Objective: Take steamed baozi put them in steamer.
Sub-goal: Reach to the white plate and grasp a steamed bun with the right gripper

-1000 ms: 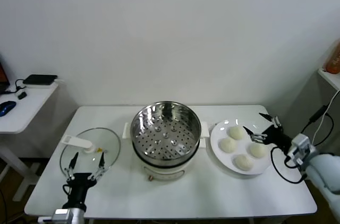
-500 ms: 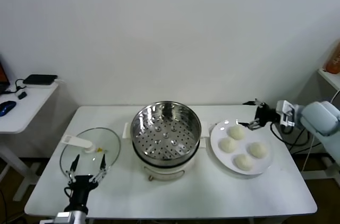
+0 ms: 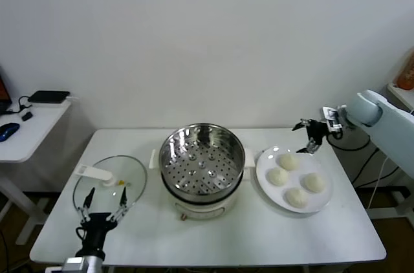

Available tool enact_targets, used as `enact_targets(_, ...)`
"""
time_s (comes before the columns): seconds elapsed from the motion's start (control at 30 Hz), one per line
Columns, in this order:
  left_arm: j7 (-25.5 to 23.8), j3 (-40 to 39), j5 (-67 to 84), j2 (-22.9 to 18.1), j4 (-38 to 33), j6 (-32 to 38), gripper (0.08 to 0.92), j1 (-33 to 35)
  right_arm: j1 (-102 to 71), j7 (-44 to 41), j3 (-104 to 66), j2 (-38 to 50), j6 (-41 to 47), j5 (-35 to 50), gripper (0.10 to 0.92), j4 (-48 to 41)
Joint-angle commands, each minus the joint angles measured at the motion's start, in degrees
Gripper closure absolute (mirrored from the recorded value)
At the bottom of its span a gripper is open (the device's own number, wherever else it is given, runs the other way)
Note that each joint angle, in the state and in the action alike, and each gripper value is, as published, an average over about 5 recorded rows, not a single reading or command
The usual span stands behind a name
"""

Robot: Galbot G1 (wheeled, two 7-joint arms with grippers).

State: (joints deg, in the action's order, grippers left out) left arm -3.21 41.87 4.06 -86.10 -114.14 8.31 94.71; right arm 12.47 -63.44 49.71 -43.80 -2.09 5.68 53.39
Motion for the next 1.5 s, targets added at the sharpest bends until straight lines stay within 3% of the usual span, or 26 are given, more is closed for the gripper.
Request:
enact_targets(0.03,0.21,0.15,0.29,0.16,-0.14,-0.35,0.177,0.08,6.35,-3.19,8.72,-7.59,-3.51,-1.75,0.203,-11.85)
enact_targets(0.53,0.47,0.67,0.60,-0.39,-0.77,-0.81,0.177,0.40,-3.01,-2.07,-1.81,-12.91,-5.90,-13.35,0.203,-19.02)
enact_targets(1.5,0.77,1.05,1.10,-0.36,0.56,-0.13,0.177,1.23,-9.51,0.95,-11.94,-17.70,-8.43,-20.45,0.203,-25.75)
